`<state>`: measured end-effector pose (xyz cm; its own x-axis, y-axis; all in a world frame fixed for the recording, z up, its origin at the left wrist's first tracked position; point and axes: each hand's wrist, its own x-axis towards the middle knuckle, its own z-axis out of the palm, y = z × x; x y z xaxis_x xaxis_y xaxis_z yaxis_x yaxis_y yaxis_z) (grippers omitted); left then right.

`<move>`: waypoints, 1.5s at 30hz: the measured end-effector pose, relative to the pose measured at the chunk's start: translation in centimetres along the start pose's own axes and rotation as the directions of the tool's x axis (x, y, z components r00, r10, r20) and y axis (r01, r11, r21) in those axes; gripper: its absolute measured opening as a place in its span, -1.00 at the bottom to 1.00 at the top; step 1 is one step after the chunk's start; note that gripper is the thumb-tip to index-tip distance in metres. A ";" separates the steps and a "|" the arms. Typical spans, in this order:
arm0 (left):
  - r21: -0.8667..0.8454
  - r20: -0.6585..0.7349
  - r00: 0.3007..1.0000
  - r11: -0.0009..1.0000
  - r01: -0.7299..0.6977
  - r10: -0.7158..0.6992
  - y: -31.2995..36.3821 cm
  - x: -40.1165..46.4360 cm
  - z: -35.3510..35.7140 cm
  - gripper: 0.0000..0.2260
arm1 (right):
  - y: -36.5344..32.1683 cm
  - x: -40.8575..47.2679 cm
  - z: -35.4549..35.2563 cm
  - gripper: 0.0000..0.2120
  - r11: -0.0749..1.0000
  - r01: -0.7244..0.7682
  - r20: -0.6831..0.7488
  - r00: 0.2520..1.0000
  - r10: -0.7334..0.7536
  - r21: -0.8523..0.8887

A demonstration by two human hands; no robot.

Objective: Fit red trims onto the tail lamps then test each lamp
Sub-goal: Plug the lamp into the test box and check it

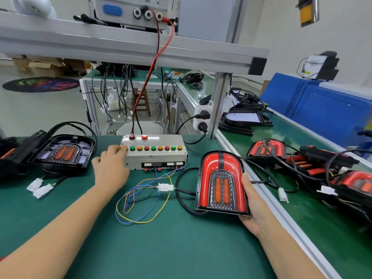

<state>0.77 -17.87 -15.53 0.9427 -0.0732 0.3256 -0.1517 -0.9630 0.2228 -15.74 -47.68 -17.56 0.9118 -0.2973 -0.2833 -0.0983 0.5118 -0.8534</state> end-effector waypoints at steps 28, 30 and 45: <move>0.117 -0.073 0.995 0.991 0.069 -0.061 1.6 -0.4 0.2 -0.47 | -0.1 -0.2 0.0 -0.45 0.998 0.008 -0.045 0.999 -0.010 -0.054; 0.095 -0.061 0.994 0.991 0.096 -0.091 2.5 -0.7 0.0 -0.44 | -0.2 -0.2 0.0 -0.46 0.999 -0.001 -0.026 1.000 0.000 -0.047; -0.015 0.146 0.987 0.998 -0.066 0.068 12.0 -0.8 1.7 -0.29 | -0.2 0.0 -0.3 -0.46 0.999 -0.033 0.021 0.999 0.034 -0.041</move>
<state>-1.34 -29.85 -14.70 0.9635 -0.1754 0.2022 -0.2184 -0.9519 0.2148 -15.82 -48.02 -17.52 0.9163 -0.2625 -0.3024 -0.1445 0.4874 -0.8611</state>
